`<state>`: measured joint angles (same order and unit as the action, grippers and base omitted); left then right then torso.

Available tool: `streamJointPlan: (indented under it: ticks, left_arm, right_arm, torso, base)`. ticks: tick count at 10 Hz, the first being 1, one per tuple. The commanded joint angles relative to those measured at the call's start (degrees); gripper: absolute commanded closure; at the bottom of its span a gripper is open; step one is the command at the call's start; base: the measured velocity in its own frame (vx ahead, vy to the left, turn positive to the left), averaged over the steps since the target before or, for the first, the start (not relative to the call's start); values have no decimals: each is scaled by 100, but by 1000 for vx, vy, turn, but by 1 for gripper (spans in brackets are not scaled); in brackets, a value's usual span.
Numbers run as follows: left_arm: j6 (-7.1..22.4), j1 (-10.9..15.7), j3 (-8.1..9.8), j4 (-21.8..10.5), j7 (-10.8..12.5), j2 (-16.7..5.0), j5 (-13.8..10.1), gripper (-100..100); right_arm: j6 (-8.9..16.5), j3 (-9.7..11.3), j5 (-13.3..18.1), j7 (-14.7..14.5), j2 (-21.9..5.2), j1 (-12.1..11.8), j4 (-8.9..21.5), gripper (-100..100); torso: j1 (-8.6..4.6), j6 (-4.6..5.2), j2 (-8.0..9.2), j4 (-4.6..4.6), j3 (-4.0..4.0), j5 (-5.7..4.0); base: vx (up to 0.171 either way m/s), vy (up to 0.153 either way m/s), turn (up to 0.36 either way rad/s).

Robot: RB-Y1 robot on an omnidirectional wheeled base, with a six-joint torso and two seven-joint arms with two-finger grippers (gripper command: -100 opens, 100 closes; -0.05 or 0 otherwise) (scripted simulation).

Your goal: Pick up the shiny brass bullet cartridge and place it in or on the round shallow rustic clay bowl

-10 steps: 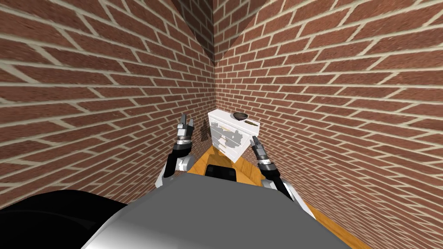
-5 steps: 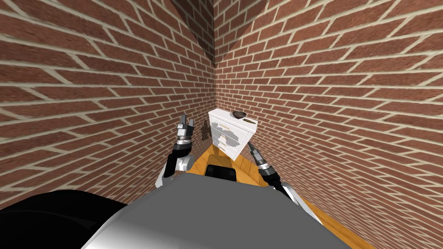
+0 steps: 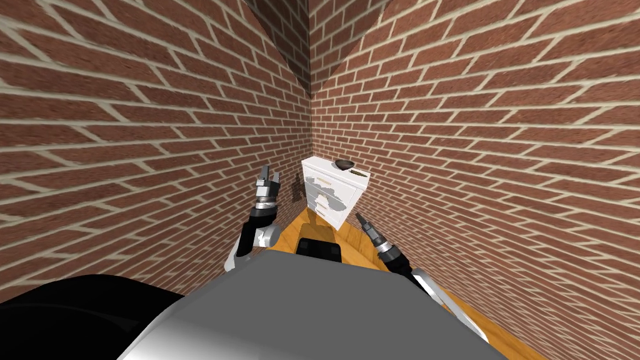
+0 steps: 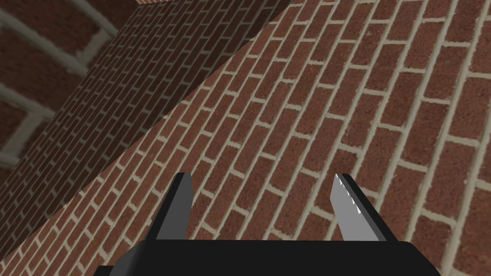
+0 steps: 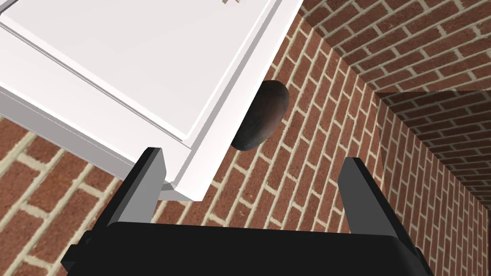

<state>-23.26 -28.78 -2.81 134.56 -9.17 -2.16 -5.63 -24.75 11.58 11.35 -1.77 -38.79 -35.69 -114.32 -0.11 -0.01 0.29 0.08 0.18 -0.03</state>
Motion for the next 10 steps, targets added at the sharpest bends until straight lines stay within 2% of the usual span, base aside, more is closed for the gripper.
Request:
streamJointPlan:
  ticks: [1,2,3,4,6,7,9,10]
  left_arm:
    - [0,0,0,0,0,0,0,0]
    - [0,0,0,0,0,0,0,0]
    - [0,0,0,0,0,0,0,0]
    - [0,0,0,0,0,0,0,0]
    - [0,0,0,0,0,0,0,0]
    - [0,-1,0,0,0,0,0,0]
    - [0,0,0,0,0,0,0,0]
    - [0,-1,0,0,0,0,0,0]
  right_arm:
    - [-25,18,22,-17,-183,-8,51,-100]
    - [-106,116,149,-68,-407,-61,257,-100]
    - [-106,116,149,-68,-584,-61,257,-100]
    - [-196,211,276,-109,-770,-109,468,-100]
    - [-196,211,276,-109,-1076,-109,468,-100]
    - [-294,303,401,-141,-1265,-150,683,-100]
    - [-294,303,401,-141,-1538,-150,683,-100]
    - [-400,390,524,-161,-1746,-184,901,-100]
  torso:
    - [0,0,0,0,0,0]
    - [5,0,-13,-3,-7,1]
    - [6,1,-12,-3,-7,1]
    - [4,1,-11,-2,-6,1]
    - [0,1,-7,-1,-4,0]
    - [5,0,-17,-3,-9,1]
    - [2,0,-16,-3,-9,0]
    - [6,0,-21,-4,-12,1]
  base:
    - [-33,-13,5]
    - [-46,-6,22]
    - [-56,-15,5]
    - [-71,-28,19]
    - [-46,-18,6]
    - [-36,-16,31]
    - [-35,-16,6]
    - [-36,-10,33]
